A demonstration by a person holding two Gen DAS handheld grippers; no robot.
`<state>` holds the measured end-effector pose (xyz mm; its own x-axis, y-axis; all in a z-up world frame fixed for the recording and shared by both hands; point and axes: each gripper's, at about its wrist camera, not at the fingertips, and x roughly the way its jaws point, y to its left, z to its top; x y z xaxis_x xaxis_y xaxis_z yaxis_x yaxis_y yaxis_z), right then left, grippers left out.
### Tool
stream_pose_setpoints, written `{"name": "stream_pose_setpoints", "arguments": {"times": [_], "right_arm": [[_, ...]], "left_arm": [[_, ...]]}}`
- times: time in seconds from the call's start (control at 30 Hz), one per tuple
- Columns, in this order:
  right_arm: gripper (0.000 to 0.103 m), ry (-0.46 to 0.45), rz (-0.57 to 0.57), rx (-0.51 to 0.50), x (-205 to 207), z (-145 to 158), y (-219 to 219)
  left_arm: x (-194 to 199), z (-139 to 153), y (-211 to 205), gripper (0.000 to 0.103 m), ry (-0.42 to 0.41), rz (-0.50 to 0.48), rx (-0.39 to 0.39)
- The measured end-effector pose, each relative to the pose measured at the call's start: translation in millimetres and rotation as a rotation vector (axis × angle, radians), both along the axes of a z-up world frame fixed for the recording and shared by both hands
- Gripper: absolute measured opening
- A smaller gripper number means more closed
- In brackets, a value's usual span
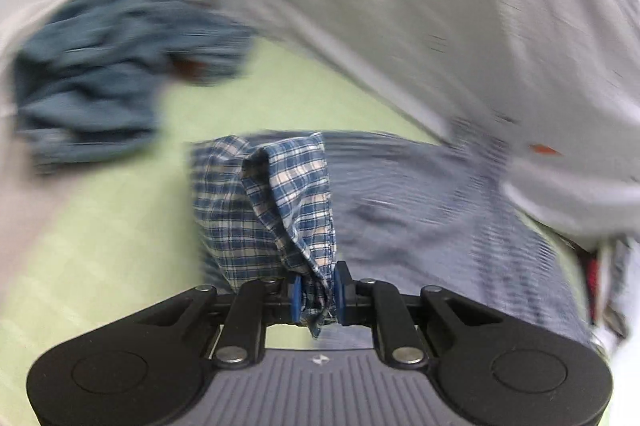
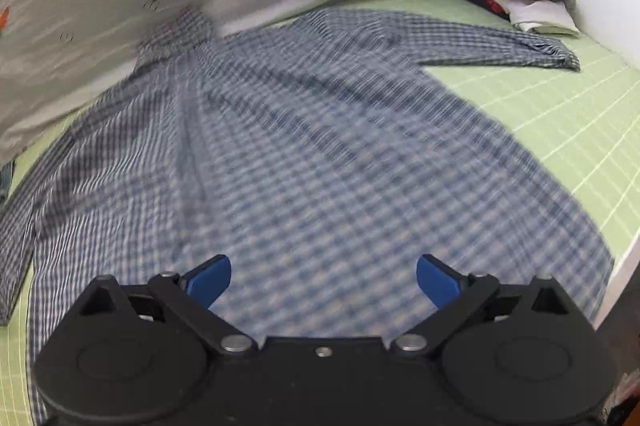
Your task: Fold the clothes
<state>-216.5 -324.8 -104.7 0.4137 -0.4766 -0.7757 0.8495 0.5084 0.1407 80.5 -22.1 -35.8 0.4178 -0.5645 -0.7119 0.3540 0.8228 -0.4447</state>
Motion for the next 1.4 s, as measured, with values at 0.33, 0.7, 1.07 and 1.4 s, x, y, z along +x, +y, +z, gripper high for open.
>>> {"name": "stream_pose_setpoints", "arguments": {"times": [0.33,0.7,1.07,1.4], "right_arm": [[0.103,-0.022,0.031,-0.025,-30,8,-59],[0.103,-0.126,0.352,0.026,82,10,-54],[0.077,-0.096,0.416,0.088,148,-5,-40],[0.066,-0.015,0.547,0.079,162,-18,-22]], "left_arm": [[-98,49,-135,0.094,-0.167,-0.228,0.086],[-60,34,-74,0.098,-0.137,0.045,0.206],[11,14,-76,0.098,-0.123,0.024,0.208],[3,-7,-68,0.098,-0.096,0.075,0.256]]}}
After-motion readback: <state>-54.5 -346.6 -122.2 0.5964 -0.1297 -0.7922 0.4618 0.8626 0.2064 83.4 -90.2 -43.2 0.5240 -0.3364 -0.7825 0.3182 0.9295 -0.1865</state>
